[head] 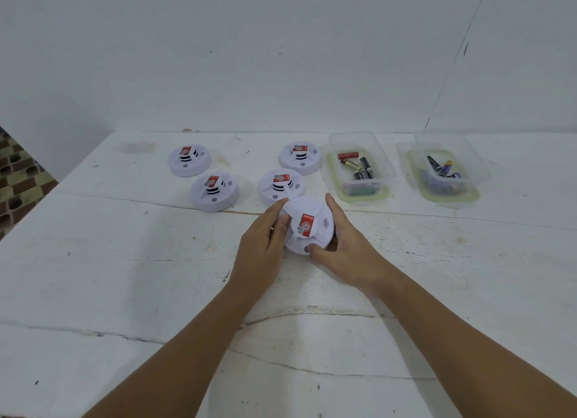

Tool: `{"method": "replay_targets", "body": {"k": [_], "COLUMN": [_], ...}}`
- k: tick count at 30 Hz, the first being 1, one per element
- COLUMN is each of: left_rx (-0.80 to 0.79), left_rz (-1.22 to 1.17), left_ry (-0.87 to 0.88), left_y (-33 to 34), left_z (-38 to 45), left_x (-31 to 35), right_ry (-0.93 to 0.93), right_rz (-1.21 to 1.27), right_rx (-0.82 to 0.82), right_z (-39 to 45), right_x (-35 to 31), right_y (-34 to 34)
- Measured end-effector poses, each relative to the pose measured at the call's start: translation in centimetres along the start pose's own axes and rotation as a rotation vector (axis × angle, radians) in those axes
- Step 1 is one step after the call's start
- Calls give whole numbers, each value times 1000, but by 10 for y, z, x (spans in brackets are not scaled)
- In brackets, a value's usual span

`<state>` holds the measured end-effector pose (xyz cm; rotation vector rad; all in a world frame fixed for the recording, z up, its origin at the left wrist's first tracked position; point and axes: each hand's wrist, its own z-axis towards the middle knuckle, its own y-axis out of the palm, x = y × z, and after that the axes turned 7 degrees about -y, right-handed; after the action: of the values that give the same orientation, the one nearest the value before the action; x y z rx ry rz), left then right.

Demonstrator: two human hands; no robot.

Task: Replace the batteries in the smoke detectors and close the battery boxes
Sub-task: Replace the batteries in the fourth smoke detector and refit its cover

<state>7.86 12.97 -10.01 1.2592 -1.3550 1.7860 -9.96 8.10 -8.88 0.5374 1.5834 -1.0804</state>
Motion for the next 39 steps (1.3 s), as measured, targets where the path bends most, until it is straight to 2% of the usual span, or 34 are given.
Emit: {"method": "replay_targets", "body": {"k": [13,21,39], "left_rx": [13,16,0], "left_rz": [-20,1,8], "left_ry": [-10,-5,2], "left_y": [1,0,0], "left_z": [1,2,0], "left_x": [0,0,0], "right_ry": [28,-34,-16], "right_rz": [94,42,18], "right_rx": [37,32,-12], "right_z": [-2,-2,-2], "right_x": [3,4,0], "right_y": [-2,0,-2]}}
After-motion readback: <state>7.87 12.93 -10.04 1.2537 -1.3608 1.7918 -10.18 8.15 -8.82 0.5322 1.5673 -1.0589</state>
